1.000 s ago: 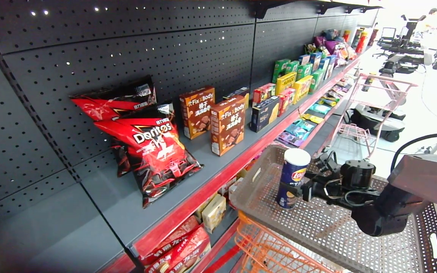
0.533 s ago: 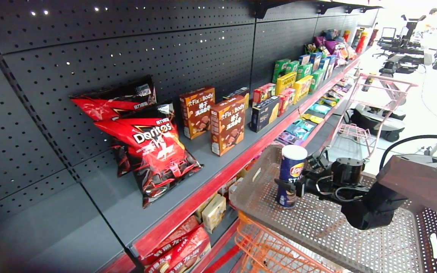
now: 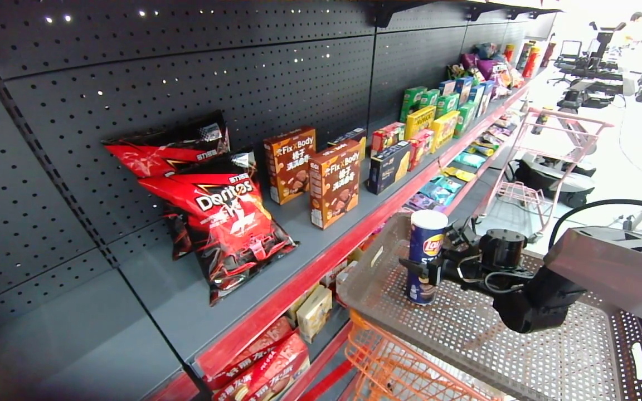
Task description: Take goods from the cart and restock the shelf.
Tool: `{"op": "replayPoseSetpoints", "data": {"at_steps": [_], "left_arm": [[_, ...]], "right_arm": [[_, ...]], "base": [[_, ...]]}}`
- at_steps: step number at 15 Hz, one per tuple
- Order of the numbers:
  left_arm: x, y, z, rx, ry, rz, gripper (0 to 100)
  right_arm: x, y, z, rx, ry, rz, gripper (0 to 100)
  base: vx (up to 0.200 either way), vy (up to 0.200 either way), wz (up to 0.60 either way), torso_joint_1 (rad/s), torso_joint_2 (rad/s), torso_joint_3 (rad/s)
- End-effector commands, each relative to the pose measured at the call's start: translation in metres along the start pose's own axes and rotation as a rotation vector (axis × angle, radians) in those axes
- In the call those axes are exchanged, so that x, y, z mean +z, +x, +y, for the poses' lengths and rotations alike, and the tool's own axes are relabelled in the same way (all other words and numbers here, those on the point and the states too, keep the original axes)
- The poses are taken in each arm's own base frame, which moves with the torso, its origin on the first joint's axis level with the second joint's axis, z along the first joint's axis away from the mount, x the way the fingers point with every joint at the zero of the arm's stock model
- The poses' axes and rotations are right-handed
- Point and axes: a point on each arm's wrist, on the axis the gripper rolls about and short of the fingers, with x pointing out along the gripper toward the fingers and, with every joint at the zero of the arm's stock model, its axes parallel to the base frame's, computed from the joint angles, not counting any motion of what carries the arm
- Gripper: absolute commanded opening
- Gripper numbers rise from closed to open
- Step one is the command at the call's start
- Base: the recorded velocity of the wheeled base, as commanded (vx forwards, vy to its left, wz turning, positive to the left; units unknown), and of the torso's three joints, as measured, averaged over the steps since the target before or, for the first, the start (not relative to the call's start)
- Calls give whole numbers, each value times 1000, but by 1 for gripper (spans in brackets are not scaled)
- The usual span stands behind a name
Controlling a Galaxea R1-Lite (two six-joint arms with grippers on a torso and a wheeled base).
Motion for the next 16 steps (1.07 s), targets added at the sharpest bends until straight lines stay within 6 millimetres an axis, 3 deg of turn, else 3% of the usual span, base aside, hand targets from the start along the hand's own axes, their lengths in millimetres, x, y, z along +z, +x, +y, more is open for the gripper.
{"op": "replayPoseSetpoints", "data": {"at_steps": [1, 5, 7, 8, 9, 10, 12, 14, 16], "left_arm": [[0, 0, 0, 0, 0, 1, 100], [0, 0, 0, 0, 0, 1, 100], [0, 0, 0, 0, 0, 1, 100], [0, 0, 0, 0, 1, 1, 100], [0, 0, 0, 0, 0, 1, 100], [0, 0, 0, 0, 0, 1, 100], [0, 0, 0, 0, 0, 1, 100], [0, 0, 0, 0, 1, 1, 100], [0, 0, 0, 0, 0, 1, 100]], "right_arm": [[1, 1, 1, 1, -2, -2, 0], [17, -6, 4, -4, -13, -19, 0], [58, -31, 9, -35, -8, -12, 0], [69, -36, 11, -52, -9, -11, 0], [95, -51, 18, -101, -9, -13, 0], [102, -57, 20, -118, -10, -13, 0], [125, -89, 45, -194, -6, -14, 0], [136, -105, 62, -235, 17, -24, 0], [152, -145, 92, -301, 67, -65, 0]], "base": [[0, 0, 0, 0, 0, 0], [0, 0, 0, 0, 0, 0], [0, 0, 0, 0, 0, 0], [0, 0, 0, 0, 0, 0], [0, 0, 0, 0, 0, 0], [0, 0, 0, 0, 0, 0], [0, 0, 0, 0, 0, 0], [0, 0, 0, 0, 0, 0], [0, 0, 0, 0, 0, 0]]}}
